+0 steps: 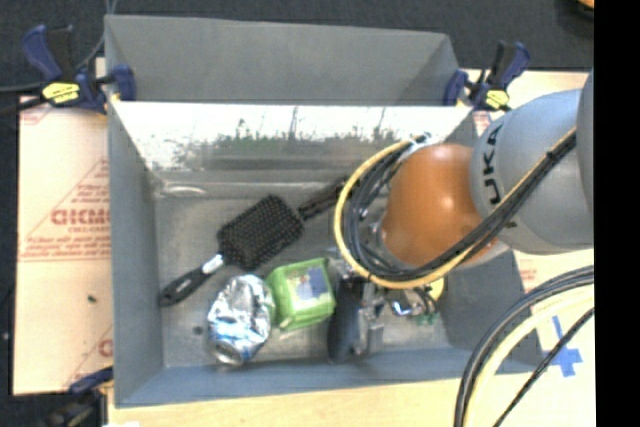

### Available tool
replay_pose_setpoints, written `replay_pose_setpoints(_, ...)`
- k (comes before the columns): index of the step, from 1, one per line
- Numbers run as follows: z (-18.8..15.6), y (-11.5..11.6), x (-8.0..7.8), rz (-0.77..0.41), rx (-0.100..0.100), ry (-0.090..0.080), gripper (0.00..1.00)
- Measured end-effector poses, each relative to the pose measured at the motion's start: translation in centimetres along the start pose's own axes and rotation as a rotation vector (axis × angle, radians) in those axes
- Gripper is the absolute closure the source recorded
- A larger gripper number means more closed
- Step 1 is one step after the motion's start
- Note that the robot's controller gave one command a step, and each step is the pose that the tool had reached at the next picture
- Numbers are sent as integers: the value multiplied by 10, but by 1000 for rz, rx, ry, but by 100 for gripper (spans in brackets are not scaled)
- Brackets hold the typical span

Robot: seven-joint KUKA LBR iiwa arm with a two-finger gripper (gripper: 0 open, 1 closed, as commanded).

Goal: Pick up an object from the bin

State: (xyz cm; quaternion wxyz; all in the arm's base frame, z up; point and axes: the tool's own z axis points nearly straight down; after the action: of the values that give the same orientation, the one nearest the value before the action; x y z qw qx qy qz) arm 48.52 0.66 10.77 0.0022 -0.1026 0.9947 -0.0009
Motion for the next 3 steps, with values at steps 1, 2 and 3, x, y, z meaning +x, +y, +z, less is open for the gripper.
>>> replay_pose_setpoints(1, 37, -22, 6, -19, 7, -12, 0)
replay_pose_setpoints(2, 34, 43, -2, -489, 7, -20, 0)
replay_pose_setpoints(3, 37, 15, -15, -267, 9, -15, 0)
